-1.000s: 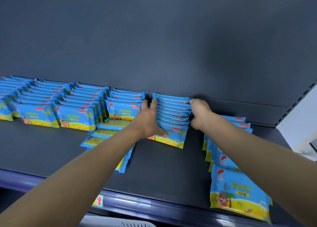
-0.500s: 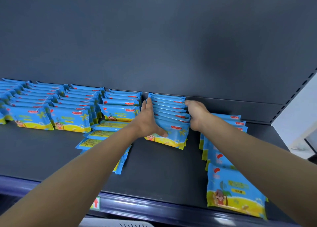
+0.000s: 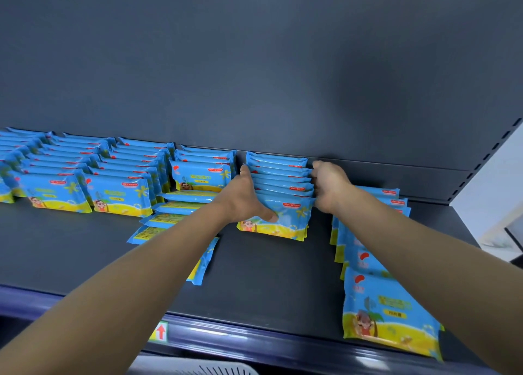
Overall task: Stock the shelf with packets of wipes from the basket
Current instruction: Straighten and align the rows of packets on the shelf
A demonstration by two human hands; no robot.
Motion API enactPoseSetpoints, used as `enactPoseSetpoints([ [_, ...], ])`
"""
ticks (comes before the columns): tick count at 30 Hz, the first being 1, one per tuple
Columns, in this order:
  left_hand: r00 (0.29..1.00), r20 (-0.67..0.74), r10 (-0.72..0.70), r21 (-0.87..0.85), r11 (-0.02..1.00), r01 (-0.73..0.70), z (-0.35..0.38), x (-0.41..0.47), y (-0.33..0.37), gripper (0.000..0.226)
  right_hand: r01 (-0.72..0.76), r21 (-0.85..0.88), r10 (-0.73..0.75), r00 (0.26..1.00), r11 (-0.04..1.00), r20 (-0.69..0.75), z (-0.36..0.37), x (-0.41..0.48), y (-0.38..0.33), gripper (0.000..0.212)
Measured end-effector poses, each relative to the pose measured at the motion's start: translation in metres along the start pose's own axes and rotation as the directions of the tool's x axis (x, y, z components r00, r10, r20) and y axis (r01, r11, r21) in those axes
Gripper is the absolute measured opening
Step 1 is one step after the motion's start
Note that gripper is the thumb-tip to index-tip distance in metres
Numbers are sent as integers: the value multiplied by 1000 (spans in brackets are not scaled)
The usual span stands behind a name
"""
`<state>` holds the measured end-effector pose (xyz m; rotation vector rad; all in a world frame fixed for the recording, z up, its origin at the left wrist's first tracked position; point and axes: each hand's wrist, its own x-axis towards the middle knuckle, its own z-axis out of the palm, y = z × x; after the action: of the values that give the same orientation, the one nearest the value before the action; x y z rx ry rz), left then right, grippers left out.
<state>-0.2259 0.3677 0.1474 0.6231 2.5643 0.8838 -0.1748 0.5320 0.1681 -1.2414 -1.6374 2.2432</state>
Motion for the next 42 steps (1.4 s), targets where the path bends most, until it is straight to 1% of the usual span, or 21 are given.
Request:
enactPoseSetpoints([
  [2, 1000, 7, -14, 39, 999, 13, 1, -1, 3, 132, 7, -58, -7, 1000, 998, -7, 1, -2, 3, 31],
  [4, 1000, 12, -14, 85, 996, 13, 3, -2, 5, 138, -6, -75, 7, 1000, 997, 12, 1, -3, 5, 31],
  [6, 1000, 2, -2, 121, 993, 2, 4, -5, 6, 140, -12, -58, 14, 1000, 998, 26, -1, -5, 5, 31],
  [9, 999, -30, 20, 170, 985, -14, 5, -10, 7, 138, 27, -5, -27, 1000, 1000, 12, -2, -7, 6, 28],
  [11, 996, -59, 61, 243, 969, -45, 8, -15, 7, 133, 122, -70, -124, 992, 990, -31, -3, -9, 9, 20],
  [14, 986, -71, 153, 417, 902, -110, 11, -22, 9, 125, 324, -255, -344, 938, 911, -35, -6, -10, 11, 14],
  [17, 980, -55, 193, 566, 815, -129, 11, -27, 10, 119, 422, -313, -440, 898, 851, 14, -11, -12, 12, 8],
  [19, 971, -59, 233, 614, 775, -149, 10, -28, 9, 114, 482, -340, -497, 866, 807, 48, -11, -16, 12, 15],
  [21, 961, -57, 270, 622, 762, -177, 8, -29, 7, 109, 558, -419, -566, 816, 716, 119, -10, -21, 13, 30],
  [23, 954, -52, 295, 613, 764, -203, 6, -28, 5, 105, 612, -576, -592, 764, 542, 256, -9, -23, 16, 55],
  [24, 951, -49, 304, 610, 764, -212, 5, -29, 3, 103, 617, -665, -555, 755, 421, 350, -9, -23, 18, 69],
  [26, 946, -52, 319, 606, 763, -224, 5, -29, 1, 101, 568, -819, -407, 770, 85, 492, -7, -23, 26, 94],
  [27, 944, -53, 326, 608, 761, -228, 6, -29, 0, 101, 526, -848, -359, 779, -70, 513, -7, -22, 29, 101],
  [28, 942, -51, 333, 613, 755, -234, 6, -30, -1, 101, 493, -856, -338, 787, -158, 516, -6, -21, 33, 104],
  [29, 939, -51, 341, 617, 750, -238, 6, -31, -2, 100, 475, -859, -334, 792, -191, 512, -6, -20, 36, 105],
  [31, 934, -59, 353, 610, 753, -246, -2, -35, -8, 101, 468, -860, -343, 789, -203, 510, -7, -21, 38, 104],
  [33, 933, -56, 356, 578, 773, -260, -17, -44, -19, 101, 471, -848, -351, 773, -242, 529, -6, -25, 38, 102],
  [35, 938, -41, 344, 531, 803, -271, -37, -56, -34, 99, 492, -826, -374, 736, -277, 564, 0, -31, 38, 99],
  [37, 946, -4, 323, 504, 818, -277, -55, -69, -50, 100, 541, -787, -400, 678, -297, 617, 13, -40, 39, 93],
  [39, 950, 74, 304, 570, 769, -290, -68, -82, -67, 106, 611, -725, -425, 592, -317, 685, 31, -49, 41, 82],
  [42, 958, 170, 231, 739, 613, -278, -76, -95, -94, 119, 699, -609, -394, 474, -374, 787, 61, -59, 46, 68],
])
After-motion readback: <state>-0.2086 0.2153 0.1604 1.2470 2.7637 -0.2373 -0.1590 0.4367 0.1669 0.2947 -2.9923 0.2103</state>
